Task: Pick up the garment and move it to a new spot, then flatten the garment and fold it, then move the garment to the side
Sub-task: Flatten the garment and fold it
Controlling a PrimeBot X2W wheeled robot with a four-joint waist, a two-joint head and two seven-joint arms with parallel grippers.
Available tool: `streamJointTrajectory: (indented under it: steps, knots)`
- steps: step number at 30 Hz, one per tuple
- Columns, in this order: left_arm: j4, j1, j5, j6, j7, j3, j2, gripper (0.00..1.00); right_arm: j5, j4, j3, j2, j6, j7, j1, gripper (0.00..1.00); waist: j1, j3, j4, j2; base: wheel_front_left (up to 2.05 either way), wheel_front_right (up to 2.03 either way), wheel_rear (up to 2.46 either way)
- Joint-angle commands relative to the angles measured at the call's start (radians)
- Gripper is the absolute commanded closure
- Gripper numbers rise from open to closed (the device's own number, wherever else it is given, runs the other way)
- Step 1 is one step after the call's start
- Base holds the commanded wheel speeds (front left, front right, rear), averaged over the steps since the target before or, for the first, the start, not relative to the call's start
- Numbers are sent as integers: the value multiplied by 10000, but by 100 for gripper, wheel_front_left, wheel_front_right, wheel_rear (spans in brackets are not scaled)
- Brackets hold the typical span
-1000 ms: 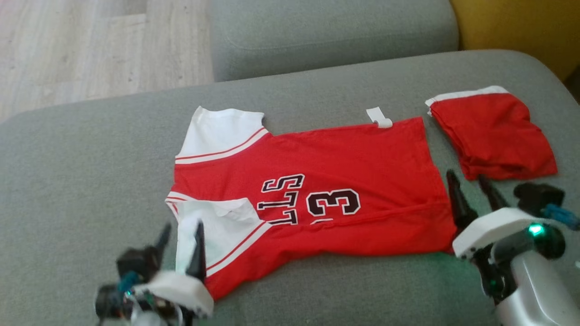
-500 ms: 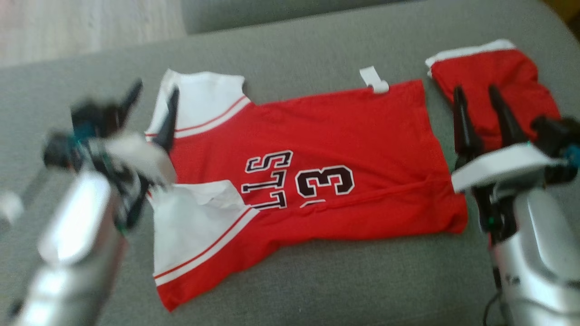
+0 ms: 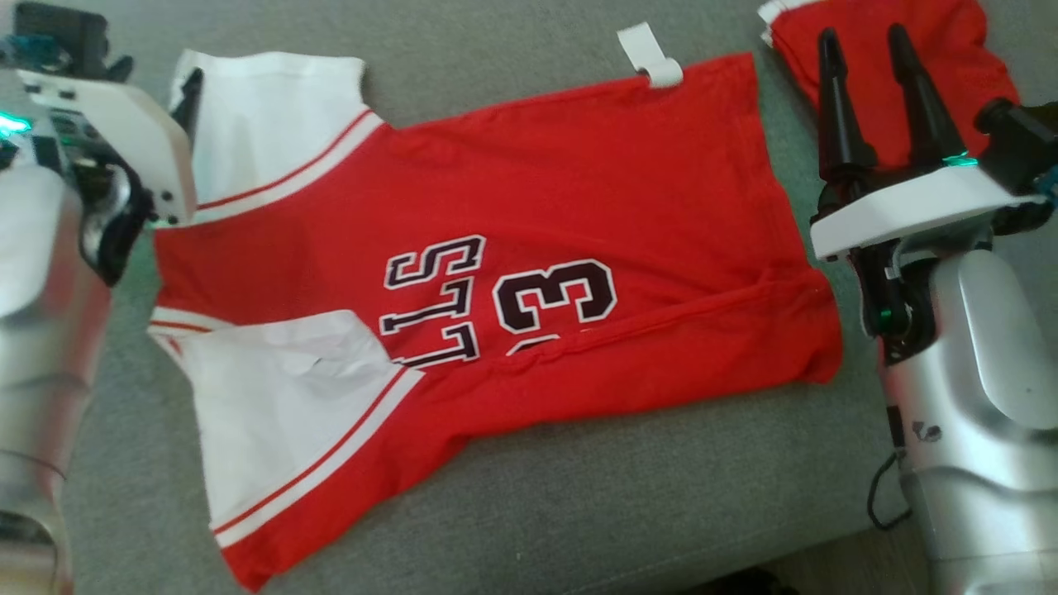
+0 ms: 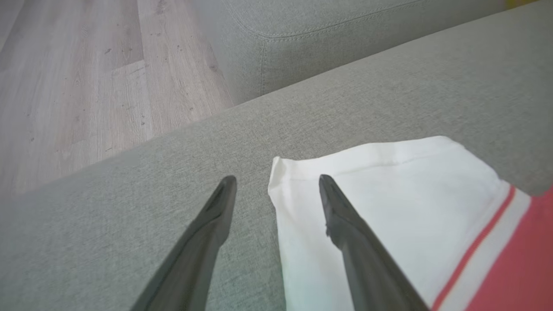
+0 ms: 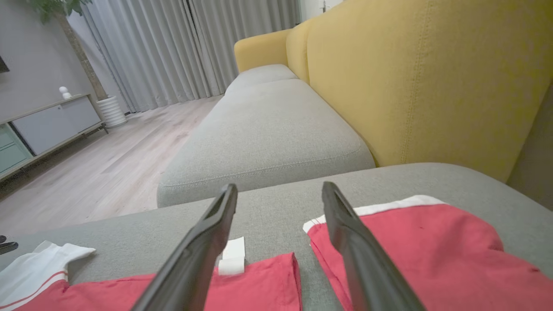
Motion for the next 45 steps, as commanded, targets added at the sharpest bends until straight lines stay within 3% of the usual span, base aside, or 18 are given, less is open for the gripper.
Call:
streamJointTrajectory:
  steps: [1, 15, 20, 21, 22, 26, 35, 45]
  knots:
    - [-86, -623, 44, -24, -6, 220, 535, 0, 64, -248, 161, 135, -7, -125, -252, 0, -3, 235, -205, 1, 0, 0, 0]
    - [1504, -1279, -205, -54, 364, -106, 399, 0, 332, 193, -33, 268, -7, -379, -558, 0, -3, 567, -458, 1, 0, 0, 0]
    - [1924, -1303, -909, -64, 1243, -21, 43, 0, 288, 193, -74, 152, -7, -349, -716, 0, -3, 626, -438, 1, 0, 0, 0]
    - [1880, -1302, -1040, -64, 1368, -66, -6, 54, 274, 182, -93, 118, -7, -336, -742, 0, -3, 627, -419, 1, 0, 0, 0]
    - [1773, -1286, -1156, -65, 1443, -154, -38, 100, 258, 169, -116, 75, -7, -322, -765, 0, -3, 622, -387, 1, 0, 0, 0]
    - [1271, -1232, -1628, -67, 1050, -292, -47, 100, 176, 147, -193, -166, -7, -216, -805, 0, -3, 495, -125, 1, 0, 0, 0]
    - [-118, -923, -2249, -68, -1100, -612, -393, 100, 516, 390, 159, -905, -7, 565, -667, 0, -3, -182, 1073, 1, 0, 0, 0]
    - [-2546, 185, -2412, -68, -1909, -1719, -448, 100, 747, 2443, 585, -1921, -7, 1692, -872, 0, -3, -484, 2387, 1, 0, 0, 0]
